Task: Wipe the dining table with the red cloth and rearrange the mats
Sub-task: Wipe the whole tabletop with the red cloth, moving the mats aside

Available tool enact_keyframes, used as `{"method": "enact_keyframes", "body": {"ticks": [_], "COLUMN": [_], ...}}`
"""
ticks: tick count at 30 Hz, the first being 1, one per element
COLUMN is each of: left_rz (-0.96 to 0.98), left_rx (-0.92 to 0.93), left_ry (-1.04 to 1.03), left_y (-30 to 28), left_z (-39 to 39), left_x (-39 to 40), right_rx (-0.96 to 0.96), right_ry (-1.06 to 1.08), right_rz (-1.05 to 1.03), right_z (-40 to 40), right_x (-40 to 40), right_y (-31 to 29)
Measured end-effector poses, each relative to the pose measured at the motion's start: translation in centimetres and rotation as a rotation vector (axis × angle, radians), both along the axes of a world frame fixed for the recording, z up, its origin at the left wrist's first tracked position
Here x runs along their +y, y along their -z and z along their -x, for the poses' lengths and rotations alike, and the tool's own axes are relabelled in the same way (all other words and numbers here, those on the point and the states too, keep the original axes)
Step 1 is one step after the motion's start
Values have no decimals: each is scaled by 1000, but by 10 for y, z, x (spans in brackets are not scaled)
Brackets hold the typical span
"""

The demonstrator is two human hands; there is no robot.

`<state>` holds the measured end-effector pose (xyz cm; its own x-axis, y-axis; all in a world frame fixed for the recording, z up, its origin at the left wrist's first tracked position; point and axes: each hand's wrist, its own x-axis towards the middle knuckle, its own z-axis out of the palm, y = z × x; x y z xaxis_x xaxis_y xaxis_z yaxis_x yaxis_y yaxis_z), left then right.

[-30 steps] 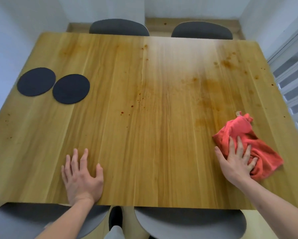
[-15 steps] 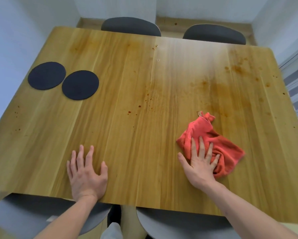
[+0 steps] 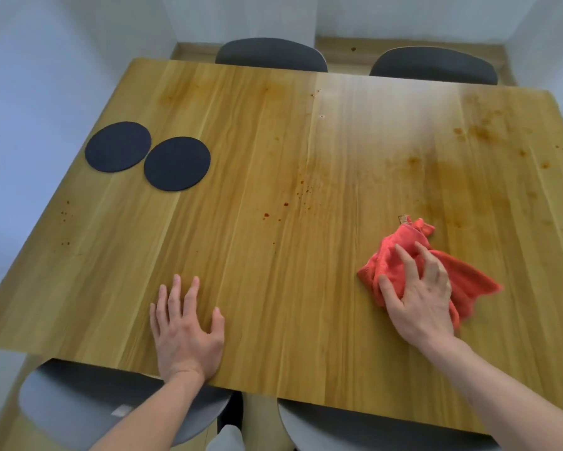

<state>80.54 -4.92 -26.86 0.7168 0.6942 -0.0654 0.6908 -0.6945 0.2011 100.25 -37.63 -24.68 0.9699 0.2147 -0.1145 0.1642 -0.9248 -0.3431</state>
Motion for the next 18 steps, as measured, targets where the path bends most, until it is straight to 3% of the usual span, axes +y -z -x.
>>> {"method": "enact_keyframes", "body": {"ticks": [12, 18], "left_rz": [17, 14], "left_rx": [5, 25], "left_ry": [0, 3], "left_y": [-1, -2], "left_z": [0, 0], "left_x": [0, 1], "right_rx": [-13, -14], "right_ry": [-8, -130], "right_rz": [145, 154], "right_z": [-1, 15], "right_x": [10, 65], "right_y": [21, 19]}}
